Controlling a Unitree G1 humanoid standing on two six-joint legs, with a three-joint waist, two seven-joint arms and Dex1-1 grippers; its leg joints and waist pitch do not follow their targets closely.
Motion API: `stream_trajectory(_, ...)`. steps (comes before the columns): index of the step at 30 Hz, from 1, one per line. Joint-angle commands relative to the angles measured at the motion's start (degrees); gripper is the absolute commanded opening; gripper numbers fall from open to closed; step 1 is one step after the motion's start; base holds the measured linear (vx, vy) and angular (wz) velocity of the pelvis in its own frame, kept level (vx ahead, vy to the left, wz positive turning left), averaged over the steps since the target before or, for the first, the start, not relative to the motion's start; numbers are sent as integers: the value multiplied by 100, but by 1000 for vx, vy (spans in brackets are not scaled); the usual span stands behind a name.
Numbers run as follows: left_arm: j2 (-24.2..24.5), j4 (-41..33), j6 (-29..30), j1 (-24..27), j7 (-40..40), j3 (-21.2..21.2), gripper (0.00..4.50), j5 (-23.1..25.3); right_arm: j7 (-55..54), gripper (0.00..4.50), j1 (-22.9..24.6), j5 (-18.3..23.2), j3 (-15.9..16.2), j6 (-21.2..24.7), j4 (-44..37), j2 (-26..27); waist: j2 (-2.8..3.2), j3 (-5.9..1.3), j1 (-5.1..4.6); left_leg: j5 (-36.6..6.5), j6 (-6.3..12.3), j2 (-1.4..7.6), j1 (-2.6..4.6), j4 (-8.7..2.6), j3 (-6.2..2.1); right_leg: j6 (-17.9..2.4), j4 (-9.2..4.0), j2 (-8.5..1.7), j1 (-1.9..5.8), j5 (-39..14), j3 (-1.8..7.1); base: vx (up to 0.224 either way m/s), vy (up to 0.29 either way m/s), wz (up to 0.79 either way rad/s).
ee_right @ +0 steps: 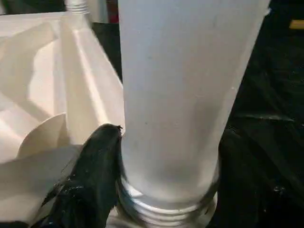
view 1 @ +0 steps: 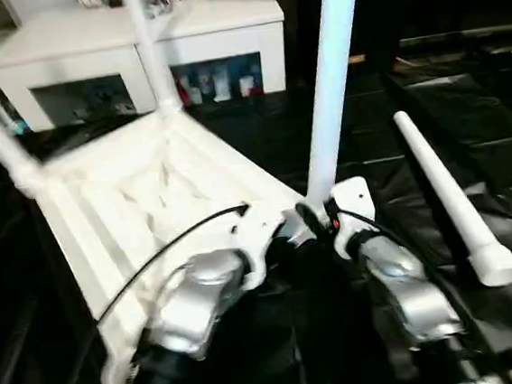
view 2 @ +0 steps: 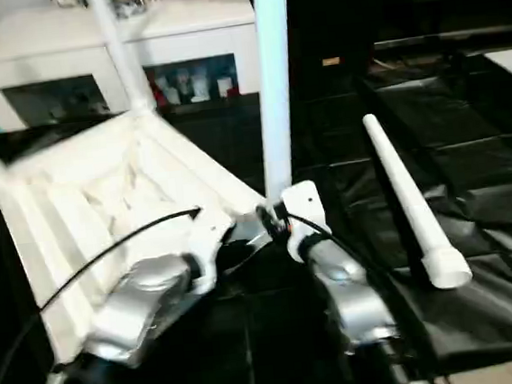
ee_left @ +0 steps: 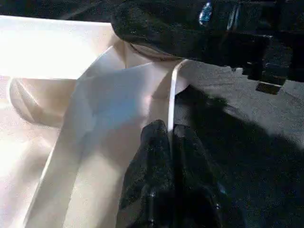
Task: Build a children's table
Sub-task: Rotate leg to tighten
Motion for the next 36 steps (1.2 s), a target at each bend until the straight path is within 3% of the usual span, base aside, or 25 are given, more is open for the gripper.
stream_trajectory(1, -24, 435, -257, -8, 559, 439, 0, 25, 42, 264, 9, 95, 128, 76, 446, 267, -168, -177, -14, -1342, 453, 230, -29, -441, -128, -602, -584, -436, 183, -2568, 260, 0, 0, 0)
stream_trajectory(5, -15, 553, -267, -120, 672, 483, 0, 44, 185, 264, -128, 245, 41, -150, 636, 377, -163, -165, -18, -1588, 379, 220, 4, -450, -136, -440, -646, -456, 146, -3140, 240, 0, 0, 0)
stream_trajectory(6, 1, 548, -268, -125, 675, 482, 0, 43, 216, 320, -143, 278, 22, -160, 637, 375, -188, -177, -10, -1579, 373, 219, -1, -456, -140, -406, -647, -457, 154, -3174, 240, 0, 0, 0)
stream_trajectory(7, 37, 534, -275, -136, 657, 474, 0, 30, 241, 334, -181, 282, 9, -194, 649, 353, -177, -173, -4, -1588, 370, 224, -4, -462, -146, -403, -648, -465, 151, -3192, 241, 0, 0, 0)
stream_trajectory(11, 145, 494, -383, -117, 531, 447, 0, 4, 307, 362, -213, 192, 71, -266, 592, 248, -181, -178, -72, -1531, 328, 231, -119, -503, -192, -365, -610, -467, 225, -3030, 216, 0, 0, 0)
stream_trajectory(14, 379, 262, -445, 15, 90, 341, 0, -61, 497, 377, -66, -6, 213, -484, 163, -42, -202, -159, -112, -1521, 394, 228, -71, -474, -154, -462, -632, -463, 162, -2931, 247, 0, 0, 0)
stream_trajectory(16, 620, -16, -393, 141, -340, 224, 0, -145, 831, 377, 104, 130, 186, -497, -304, -254, -229, -148, -87, -1388, 468, 266, -68, -486, -143, -511, -609, -466, 143, -2770, 276, 0, 0, 0)
stream_trajectory(18, 685, -94, -342, 173, -424, 208, 0, -167, 944, 377, 149, 176, 185, -506, -436, -322, -230, -139, -86, -1284, 509, 283, -89, -498, -141, -620, -573, -453, 158, -2470, 280, 0, 0, 0)
stream_trajectory(20, 981, -292, -333, 239, -773, 138, 0, -240, 1488, 377, 289, 405, 140, -515, -941, -655, -272, -126, -73, -1274, 539, 286, -61, -492, -123, -692, -565, -441, 153, -2339, 290, 0, 0, 0)
stream_trajectory(22, 1167, -417, -325, 274, -991, 113, 0, -312, 1848, 377, 364, 545, 103, -448, -1235, -915, -247, -143, -47, -1045, 581, 321, -72, -494, -129, -842, -498, -454, 177, -1929, 302, 0, 0, 0)
stream_trajectory(23, 1264, -473, -304, 307, -1011, 137, 0, -323, 2256, 377, 481, 777, 79, -234, -1478, -1234, -280, -163, -32, -922, 622, 313, -78, -475, -124, -961, -465, -446, 222, -1656, 291, 0, 0, 0)
stream_trajectory(25, 1298, -483, -312, 329, -1027, 158, 0, -341, 2556, 377, 577, 932, 102, -71, -1615, -1447, -267, -176, -1, -804, 670, 331, -64, -452, -113, -1062, -439, -451, 223, -1386, 302, 0, 0, 0)
stream_trajectory(26, 1350, -507, -338, 347, -1093, 158, 0, -361, 2923, 377, 688, 1098, 164, 98, -1754, -1670, -267, -179, 11, -720, 716, 328, -91, -445, -112, -1138, -414, -453, 251, -1206, 300, 0, 0, 0)
stream_trajectory(27, 1412, -575, -384, 357, -1237, 132, 0, -407, 3342, 377, 793, 1289, 237, 296, -1915, -1876, -248, -227, 28, -622, 784, 319, -71, -417, -106, -1229, -388, -452, 278, -942, 298, 57, 23, 1)
stream_trajectory(29, 1439, -642, -344, 349, -1341, 112, 0, -460, 3666, 377, 841, 1460, 277, 477, -1996, -2006, -192, -224, 40, -525, 858, 324, -89, -402, -107, -1363, -365, -459, 281, -658, 296, 0, 0, 0)
stream_trajectory(30, 1446, -647, -327, 329, -1371, 95, 0, -462, 3741, 377, 822, 1483, 274, 471, -1955, -2018, -139, -209, 39, -558, 861, 325, -84, -406, -108, -1393, -381, -456, 266, -667, 291, 0, 0, 0)
stream_trajectory(32, 1545, -875, -196, 344, -1561, -2, 0, -541, 3767, 377, 659, 1324, 384, 391, -1760, -1988, -209, -198, 8, -775, 780, 316, -81, -408, -92, -1398, -424, -460, 272, -1046, 285, 0, 0, 0)
stream_trajectory(33, 1588, -1038, -117, 348, -1696, -16, 0, -655, 3712, 377, 541, 1246, 410, 358, -1690, -1951, -307, -132, -11, -845, 715, 323, -90, -439, -89, -1321, -454, -462, 247, -1361, 290, 0, 0, 0)
stream_trajectory(34, 1599, -1092, -89, 342, -1752, -7, 0, -712, 3687, 377, 483, 1237, 407, 359, -1656, -1921, -256, -133, 6, -873, 669, 320, -82, -439, -103, -1302, -434, -472, 246, -1524, 296, 0, 0, 0)
stream_trajectory(35, 1652, -1128, -126, 371, -1863, -24, 0, -761, 3613, 377, 356, 1206, 415, 252, -1500, -1848, -301, -131, -1, -916, 607, 328, -48, -438, -83, -1254, -465, -463, 213, -1719, 301, 0, 0, 0)
stream_trajectory(36, 1690, -1142, -161, 395, -1930, -42, 0, -780, 3565, 377, 280, 1183, 424, 170, -1397, -1806, -279, -123, 7, -923, 571, 325, -53, -443, -97, -1249, -452, -465, 211, -1770, 301, 0, 0, 0)
